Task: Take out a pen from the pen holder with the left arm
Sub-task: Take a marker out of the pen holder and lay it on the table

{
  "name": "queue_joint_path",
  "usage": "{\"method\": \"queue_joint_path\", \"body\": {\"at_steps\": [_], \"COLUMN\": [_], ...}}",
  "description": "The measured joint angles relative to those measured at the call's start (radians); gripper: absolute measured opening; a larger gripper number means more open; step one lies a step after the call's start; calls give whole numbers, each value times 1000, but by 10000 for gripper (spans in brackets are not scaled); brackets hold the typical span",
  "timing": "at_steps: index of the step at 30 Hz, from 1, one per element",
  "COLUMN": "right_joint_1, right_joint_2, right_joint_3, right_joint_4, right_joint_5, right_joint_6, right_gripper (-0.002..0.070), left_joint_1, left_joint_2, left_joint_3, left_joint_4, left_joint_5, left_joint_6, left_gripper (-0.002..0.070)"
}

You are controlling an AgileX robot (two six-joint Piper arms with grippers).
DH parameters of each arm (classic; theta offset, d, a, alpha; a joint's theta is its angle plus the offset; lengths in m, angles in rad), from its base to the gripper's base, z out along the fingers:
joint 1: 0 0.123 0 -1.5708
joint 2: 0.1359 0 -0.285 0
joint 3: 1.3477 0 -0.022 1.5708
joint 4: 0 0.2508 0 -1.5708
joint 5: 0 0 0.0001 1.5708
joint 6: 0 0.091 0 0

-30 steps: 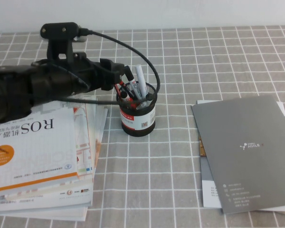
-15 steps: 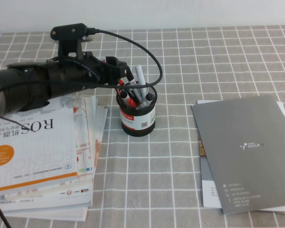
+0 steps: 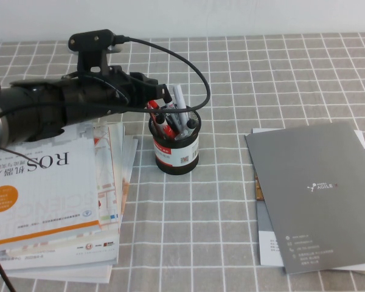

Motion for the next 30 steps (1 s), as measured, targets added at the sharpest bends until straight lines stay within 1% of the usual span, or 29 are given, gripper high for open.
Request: {"method": "queue_joint_path", "body": {"at_steps": [4,19,26,30], "right_joint_1": [0,0,0,0], "right_joint_2": [0,0,0,0], "right_joint_3": [0,0,0,0], "right_joint_4": [0,0,0,0], "right_joint_5": [0,0,0,0], "right_joint_6": [0,0,0,0], "right_gripper": [-13,-13,-13,-13], "left_joint_1": [0,0,0,0], "left_joint_2": [-4,-81,-84,-84], "left_joint_3": [0,0,0,0], "left_joint_4": [0,0,0,2], "left_joint_5": [10,11,41,57], "left_joint_6": [0,15,15,23], "left_gripper": [102,95,29,15]}}
